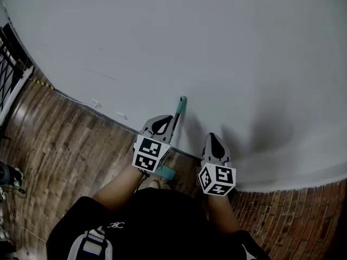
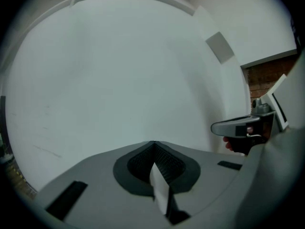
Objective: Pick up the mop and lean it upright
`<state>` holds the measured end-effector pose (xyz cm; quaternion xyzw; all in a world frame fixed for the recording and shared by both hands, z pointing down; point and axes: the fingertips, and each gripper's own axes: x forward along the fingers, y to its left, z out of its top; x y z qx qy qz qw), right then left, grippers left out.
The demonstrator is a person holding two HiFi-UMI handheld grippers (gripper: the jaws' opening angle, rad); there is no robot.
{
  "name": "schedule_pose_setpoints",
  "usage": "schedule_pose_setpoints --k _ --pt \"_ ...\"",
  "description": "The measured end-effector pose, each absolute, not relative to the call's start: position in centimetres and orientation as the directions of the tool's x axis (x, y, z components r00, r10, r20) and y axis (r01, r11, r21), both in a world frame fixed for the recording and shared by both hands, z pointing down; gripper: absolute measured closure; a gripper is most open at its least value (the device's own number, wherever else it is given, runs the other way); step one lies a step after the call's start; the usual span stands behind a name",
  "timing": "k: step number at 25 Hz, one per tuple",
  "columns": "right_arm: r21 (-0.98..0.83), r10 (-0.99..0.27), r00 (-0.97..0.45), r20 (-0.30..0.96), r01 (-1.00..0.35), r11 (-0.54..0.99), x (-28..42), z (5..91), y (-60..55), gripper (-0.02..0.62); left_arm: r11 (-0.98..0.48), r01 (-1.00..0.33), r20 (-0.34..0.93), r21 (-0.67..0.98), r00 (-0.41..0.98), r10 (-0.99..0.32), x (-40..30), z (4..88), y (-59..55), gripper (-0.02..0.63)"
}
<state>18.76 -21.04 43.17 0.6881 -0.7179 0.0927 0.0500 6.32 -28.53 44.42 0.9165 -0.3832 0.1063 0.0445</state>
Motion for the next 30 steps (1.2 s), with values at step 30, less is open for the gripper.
schedule_pose_setpoints --k 30 --pt "-0.070 -0.964 -0.183 0.195 -0.983 0.173 13.7 43.5 -23.1 0.583 -0.646 -0.762 0.261 0.036 0.631 -0.730 2.3 44.2 -25.6 0.609"
